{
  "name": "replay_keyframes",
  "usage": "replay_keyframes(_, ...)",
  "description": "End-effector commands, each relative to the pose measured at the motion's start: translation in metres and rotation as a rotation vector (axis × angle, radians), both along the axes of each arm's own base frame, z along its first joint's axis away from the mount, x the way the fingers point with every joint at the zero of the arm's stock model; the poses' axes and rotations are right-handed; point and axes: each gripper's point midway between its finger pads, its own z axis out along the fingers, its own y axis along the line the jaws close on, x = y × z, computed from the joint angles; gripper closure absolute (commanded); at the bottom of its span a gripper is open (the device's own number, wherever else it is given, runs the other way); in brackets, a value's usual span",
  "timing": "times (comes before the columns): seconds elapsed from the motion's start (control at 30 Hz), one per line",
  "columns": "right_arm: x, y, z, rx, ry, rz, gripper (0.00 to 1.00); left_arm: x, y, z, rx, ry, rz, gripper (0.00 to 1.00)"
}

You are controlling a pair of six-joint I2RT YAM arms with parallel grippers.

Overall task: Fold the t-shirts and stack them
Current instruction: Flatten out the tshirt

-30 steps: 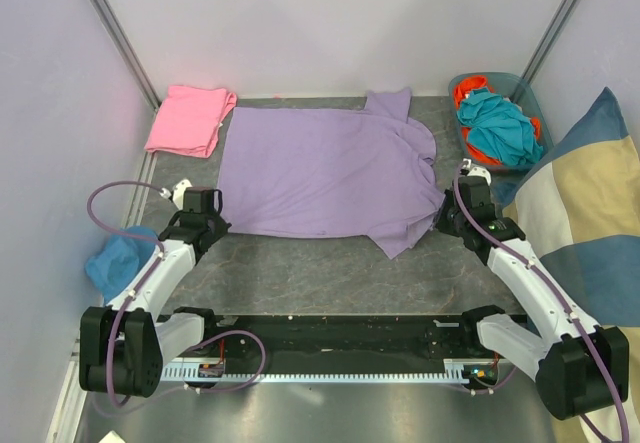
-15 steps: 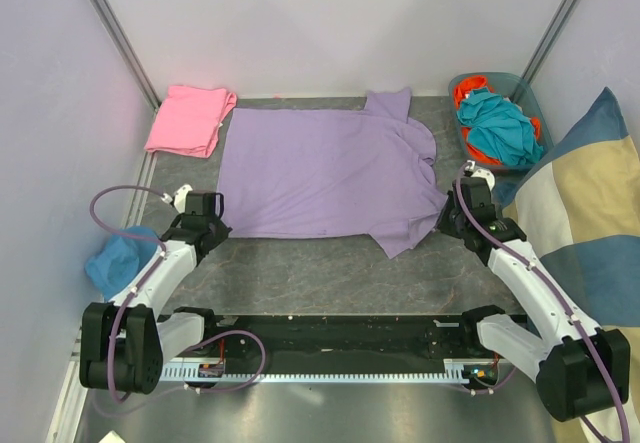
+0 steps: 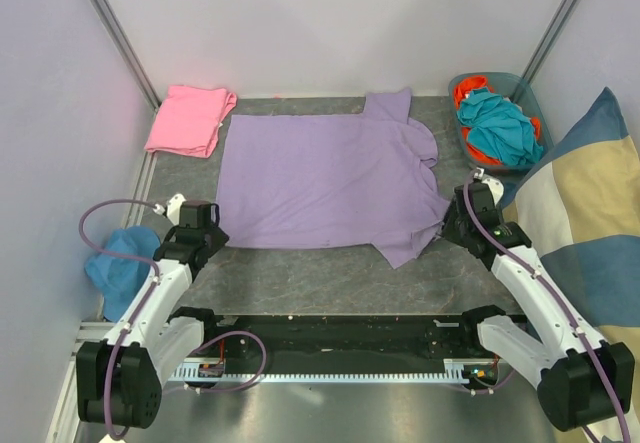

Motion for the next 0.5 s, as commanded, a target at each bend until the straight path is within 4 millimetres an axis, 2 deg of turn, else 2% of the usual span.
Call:
replay_keyframes(0.0, 0.004, -0.012, 0.022, -0.037, -0.053, -0.069, 0.37, -0.004, 0.003, 0.003, -0.015, -0.025, 0.046, 0.37)
replay_keyframes(0.03, 0.005, -0.014, 0.026, -0.041, -0.065, -0.079, 0.29, -0.003, 0.002, 0.007, -0.022, -0.039, 0.046, 0.29)
replay_keyframes(0.07, 0.008, -0.016, 0.034, -0.044, -0.09, -0.089, 0.28, -0.001, 0.001, 0.013, -0.028, -0.065, 0.042, 0.14)
replay_keyframes(0.1, 0.011, -0.018, 0.039, -0.052, -0.113, -0.096, 0.28, 0.001, 0.0, 0.019, -0.031, -0.083, 0.043, 0.1)
replay_keyframes(0.23, 0.021, -0.02, 0.074, -0.053, -0.219, -0.105, 0.27, 0.007, 0.0, 0.046, -0.036, -0.165, 0.041, 0.05)
replay_keyframes(0.3, 0.023, -0.024, 0.084, -0.065, -0.25, -0.117, 0.27, 0.011, 0.002, 0.062, -0.029, -0.211, 0.04, 0.05)
replay_keyframes(0.47, 0.023, -0.033, 0.125, -0.084, -0.363, -0.134, 0.27, 0.018, 0.005, 0.078, 0.003, -0.234, 0.027, 0.05)
